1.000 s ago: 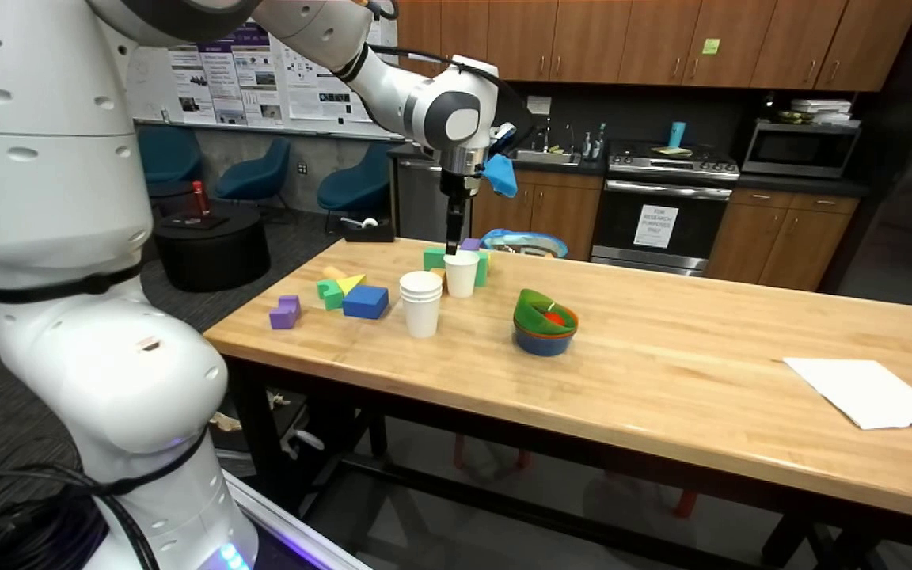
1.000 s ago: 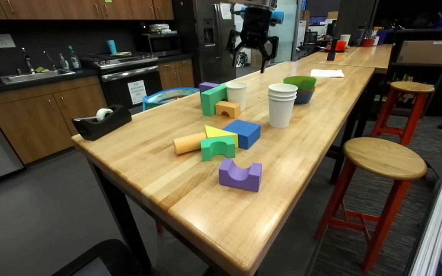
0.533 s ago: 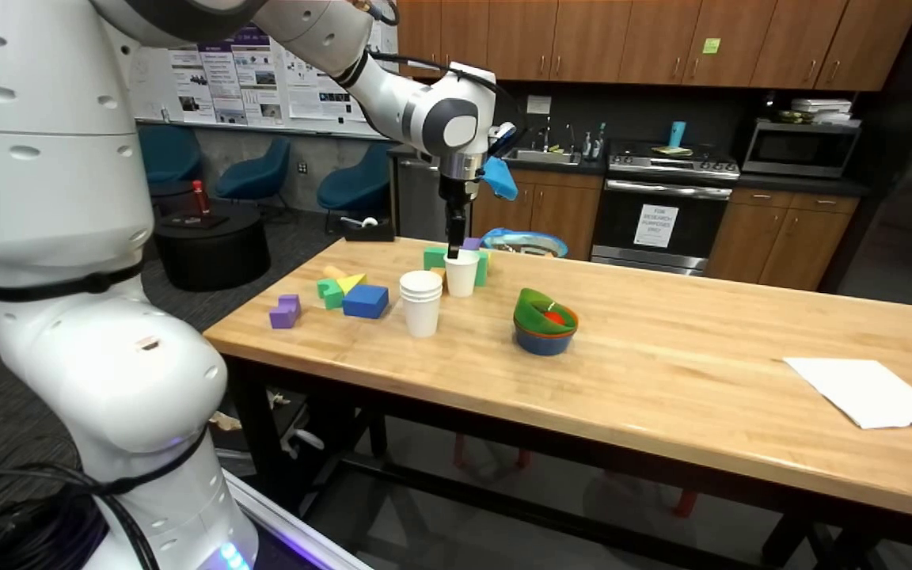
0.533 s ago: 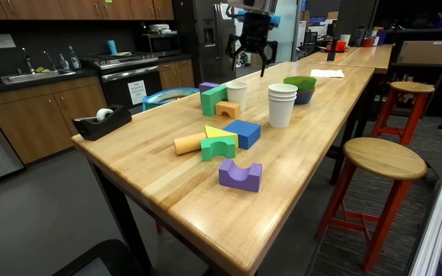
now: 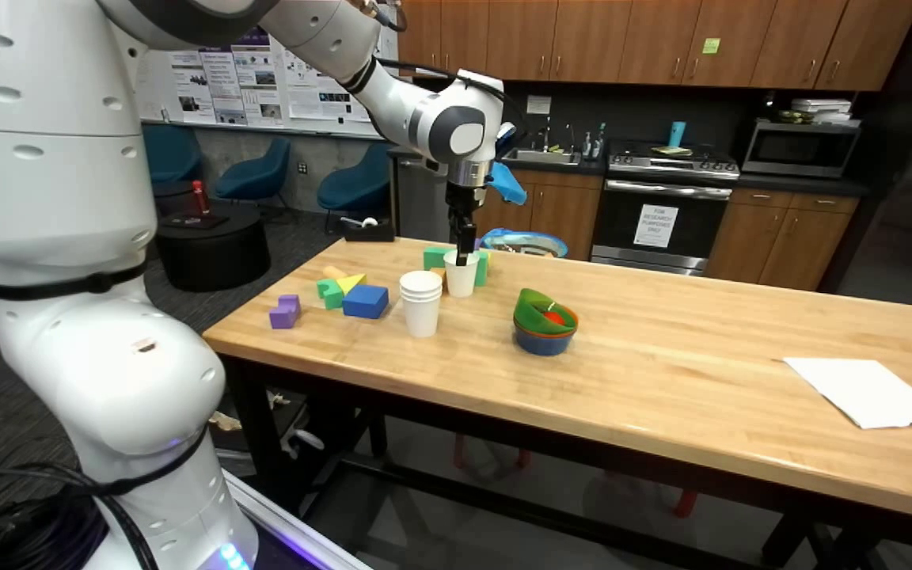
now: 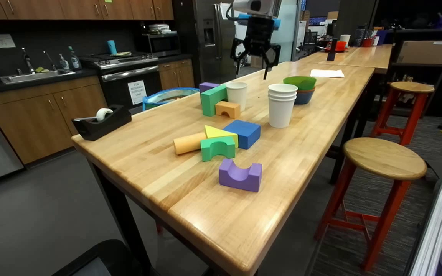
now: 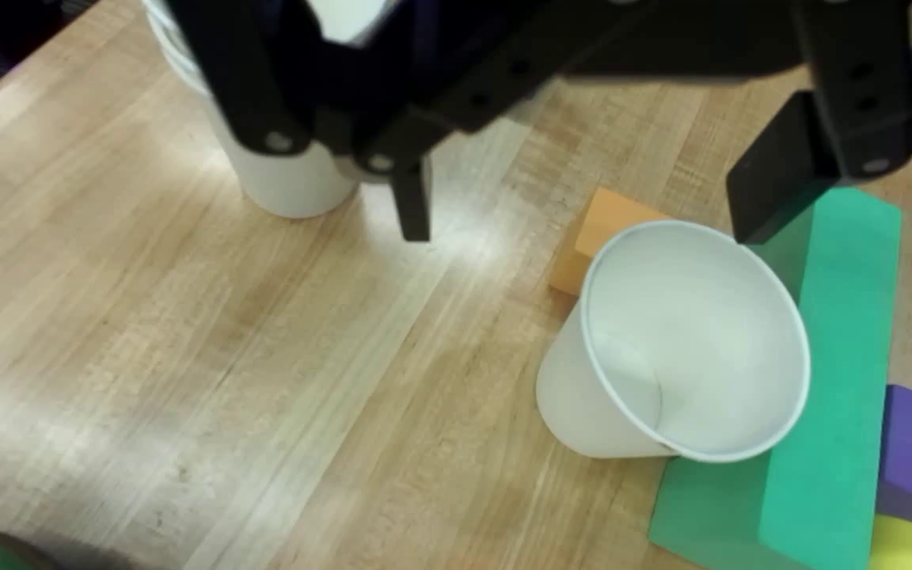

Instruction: Stack up the white paper cups

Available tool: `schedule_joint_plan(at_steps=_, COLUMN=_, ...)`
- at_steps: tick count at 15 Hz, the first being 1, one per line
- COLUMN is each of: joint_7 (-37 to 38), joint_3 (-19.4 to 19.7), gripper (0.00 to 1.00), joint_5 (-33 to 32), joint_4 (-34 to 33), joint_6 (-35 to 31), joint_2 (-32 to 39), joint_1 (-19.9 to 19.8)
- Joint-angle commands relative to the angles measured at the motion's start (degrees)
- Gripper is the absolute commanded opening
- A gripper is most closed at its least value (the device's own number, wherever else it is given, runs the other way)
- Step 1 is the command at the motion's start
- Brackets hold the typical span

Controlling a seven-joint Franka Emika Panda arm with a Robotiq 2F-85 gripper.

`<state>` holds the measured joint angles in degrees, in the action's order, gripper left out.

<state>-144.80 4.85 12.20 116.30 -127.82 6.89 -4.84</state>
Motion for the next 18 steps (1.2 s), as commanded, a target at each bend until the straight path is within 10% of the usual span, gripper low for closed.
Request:
schedule_joint_plan(at_steps=1, joint_7=0.3, joint_3=-1.0, gripper=0.93, joint_5=-0.5, joint_4=-0.4, joint_6=-3.6, joint_2=1.9, joint_1=-0.7)
schedule_joint_plan(at_steps=9, joint_7=1.5, joint_3=-2.2, gripper=0.77, joint_5=-1.2, joint_4=-1.2, joint_6=-7.5, joint_2=5.5, joint_1=-0.9)
schedule_joint_plan(at_steps=18, joint_7=1.4, joint_3=-2.6, gripper=0.01, joint_5=-1.1, joint_4=-1.7, joint_6=-7.8, joint_2=5.4, joint_1=-1.0)
